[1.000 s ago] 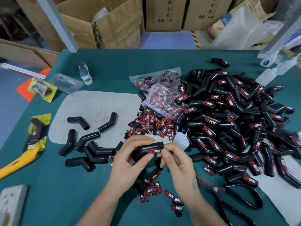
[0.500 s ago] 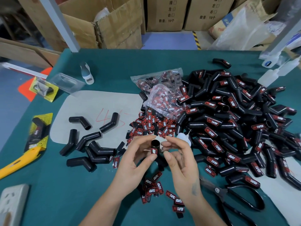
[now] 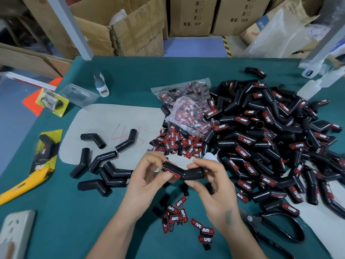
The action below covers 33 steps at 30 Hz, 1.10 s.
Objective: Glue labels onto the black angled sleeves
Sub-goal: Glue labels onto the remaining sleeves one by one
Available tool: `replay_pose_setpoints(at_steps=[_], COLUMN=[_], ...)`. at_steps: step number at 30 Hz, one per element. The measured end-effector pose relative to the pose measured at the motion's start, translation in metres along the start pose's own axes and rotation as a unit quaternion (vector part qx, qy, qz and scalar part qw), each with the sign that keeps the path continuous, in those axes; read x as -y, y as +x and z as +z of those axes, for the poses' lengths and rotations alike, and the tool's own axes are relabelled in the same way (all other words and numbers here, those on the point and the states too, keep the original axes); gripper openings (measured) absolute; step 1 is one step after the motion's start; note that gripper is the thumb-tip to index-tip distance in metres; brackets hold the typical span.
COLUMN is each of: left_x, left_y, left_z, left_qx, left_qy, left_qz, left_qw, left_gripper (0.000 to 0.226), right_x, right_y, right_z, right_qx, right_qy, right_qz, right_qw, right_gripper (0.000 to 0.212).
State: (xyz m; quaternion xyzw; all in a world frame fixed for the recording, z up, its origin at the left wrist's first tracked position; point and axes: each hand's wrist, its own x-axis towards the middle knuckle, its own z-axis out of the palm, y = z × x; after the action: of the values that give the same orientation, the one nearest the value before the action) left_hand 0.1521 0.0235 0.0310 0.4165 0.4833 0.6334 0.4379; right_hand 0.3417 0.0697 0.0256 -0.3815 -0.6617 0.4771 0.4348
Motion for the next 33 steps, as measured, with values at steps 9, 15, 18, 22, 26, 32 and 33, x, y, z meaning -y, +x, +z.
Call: replay_pose_setpoints(at_steps=[9, 15, 18, 22, 26, 32, 33], left_x=[-0.004, -0.004, -0.003, -0.004, -0.004, -0.005, -0.005], left_y=[-0.003, -0.006, -0.007, -0.010, -0.013, -0.013, -0.013], left_z=[0.004, 0.005, 0.003, 0.005, 0.005, 0.008, 0.009], left_qx=[0.056, 0.017, 0.001, -0.011, -0.020, -0.021, -0.024], left_qy=[0.036, 0.011, 0.002, 0.059, 0.102, 0.134, 0.129], left_qz=[-0.014, 0.030, 0.055, 0.115, 0.164, 0.174, 0.160], left_qw=[0.998, 0.999, 0.998, 0.992, 0.981, 0.975, 0.978], left_gripper=[0.023, 0.013, 0.003, 0.005, 0.010, 0.012, 0.009], right_x=[0.006, 0.013, 0.010, -0.002, -0.010, -0.011, -0.010], right_y=[0.001, 0.009, 0.014, 0.023, 0.023, 0.023, 0.023], right_z=[-0.007, -0.028, -0.053, -0.061, -0.046, -0.039, -0.038], right_qx=[0.028, -0.059, -0.126, -0.044, 0.001, -0.027, -0.023], right_qy=[-0.035, -0.083, -0.128, -0.310, -0.432, -0.461, -0.467], right_qz=[-0.066, -0.151, -0.091, 0.070, 0.079, 0.074, 0.072], right_qw=[0.997, 0.983, 0.980, 0.947, 0.899, 0.884, 0.881], right_gripper=[0.058, 0.043, 0.052, 0.057, 0.050, 0.026, 0.026])
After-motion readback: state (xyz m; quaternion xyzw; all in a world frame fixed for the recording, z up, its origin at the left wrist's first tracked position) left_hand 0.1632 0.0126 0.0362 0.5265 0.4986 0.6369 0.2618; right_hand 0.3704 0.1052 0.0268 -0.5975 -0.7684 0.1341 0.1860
